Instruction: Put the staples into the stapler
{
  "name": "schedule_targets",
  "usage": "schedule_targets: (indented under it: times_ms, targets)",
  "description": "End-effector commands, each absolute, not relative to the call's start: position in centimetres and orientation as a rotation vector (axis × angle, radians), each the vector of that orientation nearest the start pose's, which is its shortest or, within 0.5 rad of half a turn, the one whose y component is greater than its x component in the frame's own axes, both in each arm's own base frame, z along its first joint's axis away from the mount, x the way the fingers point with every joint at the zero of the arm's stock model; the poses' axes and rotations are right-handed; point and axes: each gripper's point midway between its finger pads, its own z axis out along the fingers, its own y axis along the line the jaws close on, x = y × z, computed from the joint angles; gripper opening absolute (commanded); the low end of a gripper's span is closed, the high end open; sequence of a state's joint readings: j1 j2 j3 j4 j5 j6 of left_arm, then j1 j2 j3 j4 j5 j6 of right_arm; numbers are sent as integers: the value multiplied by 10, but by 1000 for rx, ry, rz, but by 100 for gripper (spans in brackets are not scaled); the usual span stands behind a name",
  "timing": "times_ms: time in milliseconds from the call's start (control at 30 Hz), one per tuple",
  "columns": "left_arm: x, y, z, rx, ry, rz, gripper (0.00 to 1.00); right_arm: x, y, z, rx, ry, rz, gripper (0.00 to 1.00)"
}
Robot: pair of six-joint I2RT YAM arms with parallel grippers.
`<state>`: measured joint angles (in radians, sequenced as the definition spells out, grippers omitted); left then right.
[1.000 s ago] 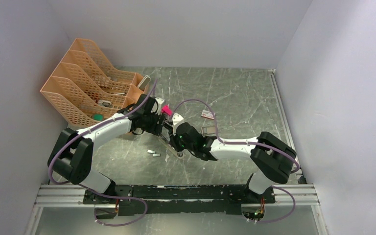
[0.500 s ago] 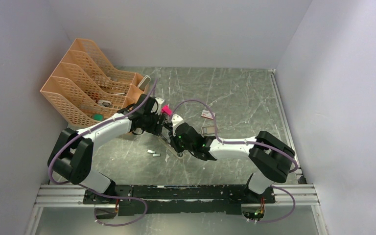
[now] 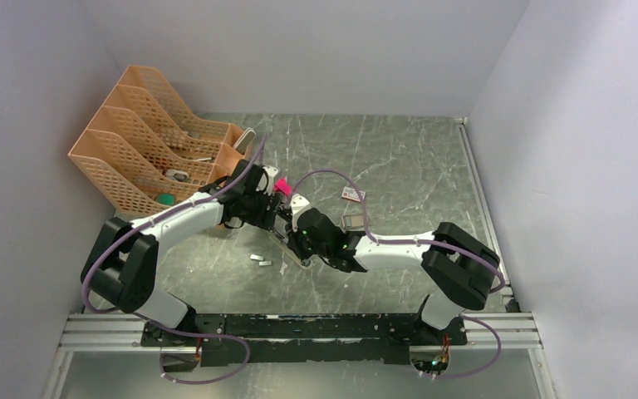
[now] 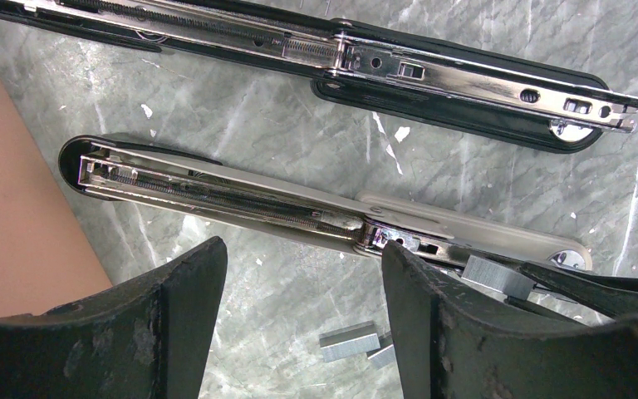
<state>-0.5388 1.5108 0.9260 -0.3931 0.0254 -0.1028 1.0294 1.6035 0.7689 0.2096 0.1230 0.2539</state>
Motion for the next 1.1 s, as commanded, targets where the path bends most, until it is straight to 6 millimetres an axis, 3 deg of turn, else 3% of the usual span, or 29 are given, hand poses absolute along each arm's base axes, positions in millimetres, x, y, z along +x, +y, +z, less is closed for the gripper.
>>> schedule_targets:
  times_ms: [0,1067]
  targets:
    - [295,-186,70,572,2468,-266,73,225,355,55,-784,2127,580,0]
    - [296,-186,69,572,2470,-264,73,224,345,40,-779,2200,508,0]
